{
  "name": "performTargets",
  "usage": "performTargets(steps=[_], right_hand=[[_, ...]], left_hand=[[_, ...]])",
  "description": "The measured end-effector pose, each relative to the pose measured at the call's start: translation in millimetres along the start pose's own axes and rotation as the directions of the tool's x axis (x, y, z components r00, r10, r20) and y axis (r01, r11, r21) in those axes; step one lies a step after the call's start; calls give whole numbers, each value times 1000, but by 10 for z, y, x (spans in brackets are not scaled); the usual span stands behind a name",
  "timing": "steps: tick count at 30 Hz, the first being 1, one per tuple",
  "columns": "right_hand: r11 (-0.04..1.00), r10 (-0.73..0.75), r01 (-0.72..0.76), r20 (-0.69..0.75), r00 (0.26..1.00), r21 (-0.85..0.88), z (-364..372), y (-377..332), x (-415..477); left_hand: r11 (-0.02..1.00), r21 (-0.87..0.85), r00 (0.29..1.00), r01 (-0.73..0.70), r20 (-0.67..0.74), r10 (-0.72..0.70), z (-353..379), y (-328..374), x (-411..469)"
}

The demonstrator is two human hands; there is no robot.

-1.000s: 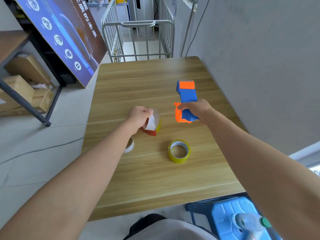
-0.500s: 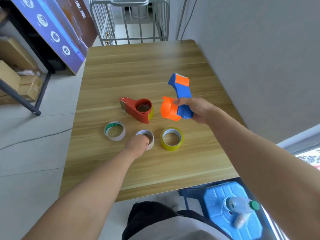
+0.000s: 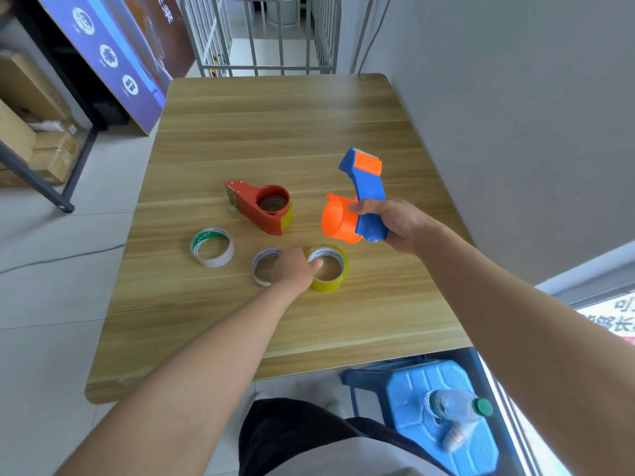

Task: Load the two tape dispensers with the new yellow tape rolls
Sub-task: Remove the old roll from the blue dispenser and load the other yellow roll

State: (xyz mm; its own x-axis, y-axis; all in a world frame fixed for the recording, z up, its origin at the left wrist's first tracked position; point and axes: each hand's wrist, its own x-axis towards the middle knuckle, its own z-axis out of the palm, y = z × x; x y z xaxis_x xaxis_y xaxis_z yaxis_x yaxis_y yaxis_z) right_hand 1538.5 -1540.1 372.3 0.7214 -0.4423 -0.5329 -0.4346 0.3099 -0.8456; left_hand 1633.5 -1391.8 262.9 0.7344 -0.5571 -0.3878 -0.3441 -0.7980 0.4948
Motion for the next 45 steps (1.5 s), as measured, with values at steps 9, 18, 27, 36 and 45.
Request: performTargets(steps=[9,18,27,36,45], right_hand=[[1000,-2,2,-35,999,-6,-303,111,-59],[998,-48,50,-61,997,31,-328,88,-47],[967,-210,217,-68,975,130,-235,-303,-21],[952,-286,282,13,958,119,62,-602,53],[952,-298,295,32,954,81,324,-779,163]], left_hand=[[893,-282,936,351,136,-325,289,49,42],[752,-602,959,270,102,-263,36,219,158],[593,-804,983,38,-76,-166,-651,375,213],[538,-842,992,-31,-92,-86,-1260,471,161],[405,-914,997,-20,12,76,-1726,443,85]])
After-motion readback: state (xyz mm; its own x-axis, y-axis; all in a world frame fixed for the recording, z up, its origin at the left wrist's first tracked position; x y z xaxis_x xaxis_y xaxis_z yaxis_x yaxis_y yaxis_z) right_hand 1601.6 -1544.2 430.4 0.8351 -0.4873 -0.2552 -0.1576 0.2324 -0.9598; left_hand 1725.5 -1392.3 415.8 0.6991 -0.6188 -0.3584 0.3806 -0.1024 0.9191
